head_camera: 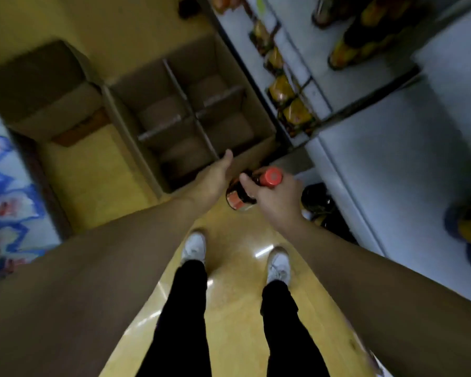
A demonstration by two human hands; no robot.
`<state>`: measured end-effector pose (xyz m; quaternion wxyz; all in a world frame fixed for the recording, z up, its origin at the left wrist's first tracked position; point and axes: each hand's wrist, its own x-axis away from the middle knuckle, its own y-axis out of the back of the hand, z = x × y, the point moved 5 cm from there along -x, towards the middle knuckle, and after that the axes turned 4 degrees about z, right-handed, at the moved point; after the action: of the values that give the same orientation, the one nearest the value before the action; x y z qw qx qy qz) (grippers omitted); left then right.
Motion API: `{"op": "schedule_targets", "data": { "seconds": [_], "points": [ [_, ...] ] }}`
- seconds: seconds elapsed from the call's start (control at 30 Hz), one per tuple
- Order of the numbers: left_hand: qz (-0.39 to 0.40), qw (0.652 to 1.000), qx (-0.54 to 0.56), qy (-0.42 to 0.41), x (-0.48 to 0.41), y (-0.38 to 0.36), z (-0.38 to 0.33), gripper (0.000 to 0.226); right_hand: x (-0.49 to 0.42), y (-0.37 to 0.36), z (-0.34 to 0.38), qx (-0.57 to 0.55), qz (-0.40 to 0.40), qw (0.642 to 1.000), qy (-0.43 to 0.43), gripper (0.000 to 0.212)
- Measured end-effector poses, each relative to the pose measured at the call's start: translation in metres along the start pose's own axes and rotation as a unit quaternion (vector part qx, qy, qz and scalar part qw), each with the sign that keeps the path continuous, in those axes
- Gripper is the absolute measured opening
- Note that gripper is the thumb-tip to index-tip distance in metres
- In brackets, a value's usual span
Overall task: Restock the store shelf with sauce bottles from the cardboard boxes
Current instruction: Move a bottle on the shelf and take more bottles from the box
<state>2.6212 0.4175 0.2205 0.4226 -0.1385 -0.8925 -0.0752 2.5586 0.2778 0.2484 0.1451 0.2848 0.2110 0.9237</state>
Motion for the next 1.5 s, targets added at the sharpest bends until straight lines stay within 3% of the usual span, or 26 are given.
{"op": "schedule_targets", "data": {
  "seconds": [0.17, 0.37, 0.63, 0.73, 0.9, 1.1, 1.27, 1.37, 1.5],
  "points": [
    [0.039, 0.993, 0.100, -0.055, 0.081, 0.016, -0.131, 0.058, 0.022, 0.053, 0.164, -0.017, -0.020, 0.989, 0.146, 0.037],
    [0.062, 0.965, 0.108, -0.233, 0.195, 0.045, -0.276, 0.046, 0.064, 0.118, 0.340, -0.048, -0.086, 0.959, 0.265, 0.055],
    [0.079, 0.909, 0.165, -0.374, 0.332, 0.043, -0.408, 0.045, 0.149, 0.210, 0.512, -0.080, -0.174, 0.908, 0.373, 0.064],
    [0.113, 0.895, 0.179, -0.392, 0.372, 0.020, -0.440, 0.052, 0.181, 0.248, 0.553, -0.094, -0.210, 0.889, 0.397, 0.063],
    [0.178, 0.882, 0.120, -0.419, 0.429, -0.034, -0.484, 0.058, 0.219, 0.317, 0.587, -0.151, -0.268, 0.860, 0.408, 0.055],
    [0.236, 0.870, 0.073, -0.426, 0.474, -0.098, -0.524, 0.040, 0.265, 0.406, 0.591, -0.091, -0.310, 0.845, 0.426, 0.049],
    [0.347, 0.850, 0.040, -0.395, 0.509, -0.181, -0.523, 0.043, 0.300, 0.472, 0.558, -0.093, -0.385, 0.814, 0.426, 0.037],
    [0.404, 0.834, 0.008, -0.376, 0.525, -0.236, -0.511, 0.040, 0.321, 0.511, 0.524, -0.142, -0.400, 0.798, 0.429, 0.038],
    [0.463, 0.810, -0.045, -0.357, 0.548, -0.308, -0.480, 0.040, 0.351, 0.565, 0.467, -0.140, -0.480, 0.775, 0.387, 0.042]
  ]
}}
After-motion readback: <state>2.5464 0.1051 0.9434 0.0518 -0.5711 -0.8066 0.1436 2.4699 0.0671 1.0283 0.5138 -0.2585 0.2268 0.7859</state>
